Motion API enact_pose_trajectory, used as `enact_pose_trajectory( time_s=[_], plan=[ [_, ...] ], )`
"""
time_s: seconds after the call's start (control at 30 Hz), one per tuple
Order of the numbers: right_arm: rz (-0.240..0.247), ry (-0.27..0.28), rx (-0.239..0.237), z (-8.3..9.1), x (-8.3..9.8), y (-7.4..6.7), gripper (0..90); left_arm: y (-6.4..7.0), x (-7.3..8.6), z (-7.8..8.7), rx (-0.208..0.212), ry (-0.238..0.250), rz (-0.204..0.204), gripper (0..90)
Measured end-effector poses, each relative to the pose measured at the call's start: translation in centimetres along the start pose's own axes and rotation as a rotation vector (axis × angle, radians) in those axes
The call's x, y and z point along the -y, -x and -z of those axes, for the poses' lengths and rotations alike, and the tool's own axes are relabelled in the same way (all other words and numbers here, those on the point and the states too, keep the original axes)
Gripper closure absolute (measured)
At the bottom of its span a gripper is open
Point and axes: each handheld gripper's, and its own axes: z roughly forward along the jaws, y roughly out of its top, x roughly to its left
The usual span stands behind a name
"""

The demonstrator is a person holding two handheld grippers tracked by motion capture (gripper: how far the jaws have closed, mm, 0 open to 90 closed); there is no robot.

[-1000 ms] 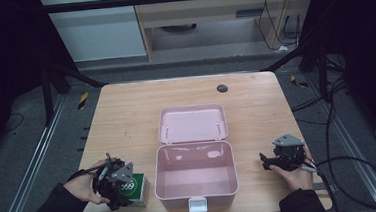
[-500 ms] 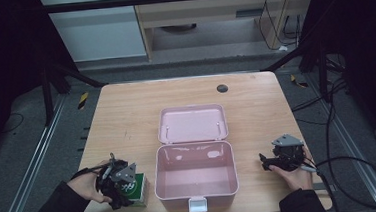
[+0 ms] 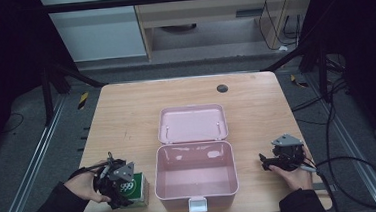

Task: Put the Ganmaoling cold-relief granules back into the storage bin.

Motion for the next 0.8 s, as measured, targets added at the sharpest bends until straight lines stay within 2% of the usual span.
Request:
enact_pose_trajectory(
  time_s=[0.23,0.47,0.67,0.8],
  plan=[
    [0.000,-0.002,0.000,0.0,0.0,0.0,3.2,0.7,-1.4,1.2,-0.002,0.000,-0.014,14.0],
    [0.001,0.001,-0.003,0.0,0.0,0.0,4.9,1.7,-3.1,3.1,-0.008,-0.004,-0.027,14.1],
    [0.001,-0.007,-0.007,0.0,0.0,-0.1,5.2,2.5,-4.0,3.7,-0.010,0.006,-0.031,14.1],
    [0.002,-0.005,-0.007,0.0,0.0,-0.1,5.2,3.2,-5.0,4.4,-0.006,0.009,-0.049,14.2]
  ],
)
